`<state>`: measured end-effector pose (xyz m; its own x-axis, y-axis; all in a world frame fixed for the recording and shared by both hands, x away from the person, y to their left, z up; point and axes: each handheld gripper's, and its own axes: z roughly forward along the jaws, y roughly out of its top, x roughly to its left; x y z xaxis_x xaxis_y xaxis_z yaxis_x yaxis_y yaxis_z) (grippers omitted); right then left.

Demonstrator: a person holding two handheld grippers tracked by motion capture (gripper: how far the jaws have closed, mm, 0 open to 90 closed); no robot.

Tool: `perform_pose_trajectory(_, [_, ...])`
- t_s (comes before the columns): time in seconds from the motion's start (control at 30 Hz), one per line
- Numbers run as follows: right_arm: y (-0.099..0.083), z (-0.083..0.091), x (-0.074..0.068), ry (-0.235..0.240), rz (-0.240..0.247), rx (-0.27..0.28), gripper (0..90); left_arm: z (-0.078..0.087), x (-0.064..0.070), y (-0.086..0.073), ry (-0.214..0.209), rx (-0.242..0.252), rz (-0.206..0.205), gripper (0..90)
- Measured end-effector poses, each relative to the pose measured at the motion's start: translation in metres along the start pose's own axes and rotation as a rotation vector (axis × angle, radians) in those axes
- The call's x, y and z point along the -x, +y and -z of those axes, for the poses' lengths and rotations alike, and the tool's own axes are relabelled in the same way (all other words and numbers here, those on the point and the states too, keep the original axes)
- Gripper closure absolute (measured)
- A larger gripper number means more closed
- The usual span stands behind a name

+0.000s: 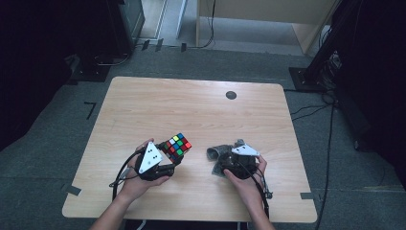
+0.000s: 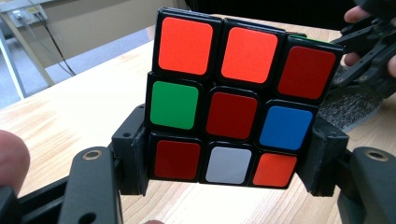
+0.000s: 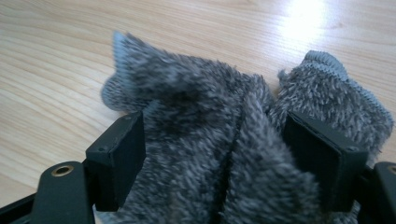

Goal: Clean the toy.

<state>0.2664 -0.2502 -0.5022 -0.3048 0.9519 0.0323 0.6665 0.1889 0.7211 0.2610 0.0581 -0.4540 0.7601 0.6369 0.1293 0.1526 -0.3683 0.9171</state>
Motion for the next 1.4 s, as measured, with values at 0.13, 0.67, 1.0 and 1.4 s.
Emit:
perform_pose_trajectory(0.13, [-0.004, -0.005, 0.002, -0.013, 0.017, -0.01, 22.0, 0.0, -0.001, -0.001, -0.001, -0.001, 0.009, 33.0])
perform_pose_trajectory(0.67, [-0.012, -0.012, 0.004, -0.042, 0.02, 0.007, 24.1, 0.001, -0.002, 0.0, -0.015, 0.002, 0.024, 33.1])
perform_pose_trajectory(1.0, [-0.017, -0.005, 0.023, -0.056, -0.042, 0.075, 69.2, 0.0, 0.002, 0.001, -0.036, 0.003, 0.018, 33.1])
perform_pose_trajectory(1.4, [0.015, 0.052, -0.009, 0.252, -0.057, 0.374, 72.4, -0.006, 0.009, -0.001, -0.062, -0.022, 0.003, 33.1])
